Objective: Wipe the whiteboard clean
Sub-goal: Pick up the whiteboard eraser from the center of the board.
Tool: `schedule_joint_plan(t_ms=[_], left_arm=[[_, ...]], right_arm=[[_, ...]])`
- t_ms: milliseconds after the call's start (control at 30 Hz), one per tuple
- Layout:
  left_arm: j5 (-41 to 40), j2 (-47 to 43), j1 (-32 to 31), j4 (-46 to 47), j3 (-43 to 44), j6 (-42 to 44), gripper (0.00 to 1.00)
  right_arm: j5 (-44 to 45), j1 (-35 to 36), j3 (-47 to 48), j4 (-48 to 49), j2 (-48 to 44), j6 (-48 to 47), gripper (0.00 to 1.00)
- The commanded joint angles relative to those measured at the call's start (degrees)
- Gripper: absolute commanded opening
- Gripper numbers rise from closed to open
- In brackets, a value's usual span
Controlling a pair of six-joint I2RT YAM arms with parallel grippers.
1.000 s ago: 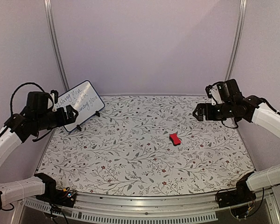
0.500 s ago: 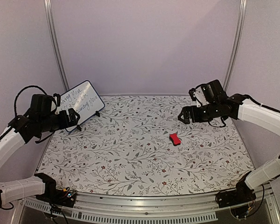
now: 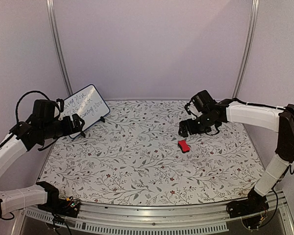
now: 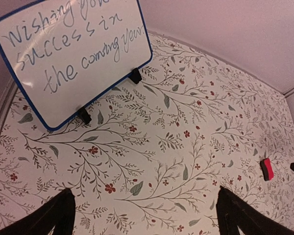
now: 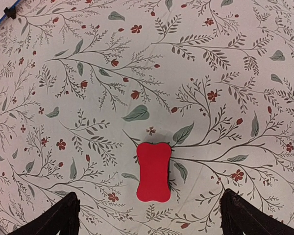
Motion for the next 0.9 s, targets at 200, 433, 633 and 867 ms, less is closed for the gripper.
schedule_joint_plan(t_ms=[200,433,633,867], left_arm=[[1.1,0.2,-0.5,2.7,-1.6,-0.1,1.0],[0.6,0.4,-0.5,2.9,-1.7,0.4,1.0],[1.7,0.3,-0.4,3.5,-2.4,-0.4,1.0],[1.7,0.2,-0.5,3.6,-2.6,-0.4,1.0]], right_arm=[[0.5,0.5,2.7,3.1,5.1,-2.8,0.97],[1.7,0.6,3.7,3.7,8.2,-4.7,0.97],[1.1,0.7,4.1,4.0,10.7,-6.0,0.94],[1.4,1.5,3.6,4.0,12.0,-7.3,0.87]])
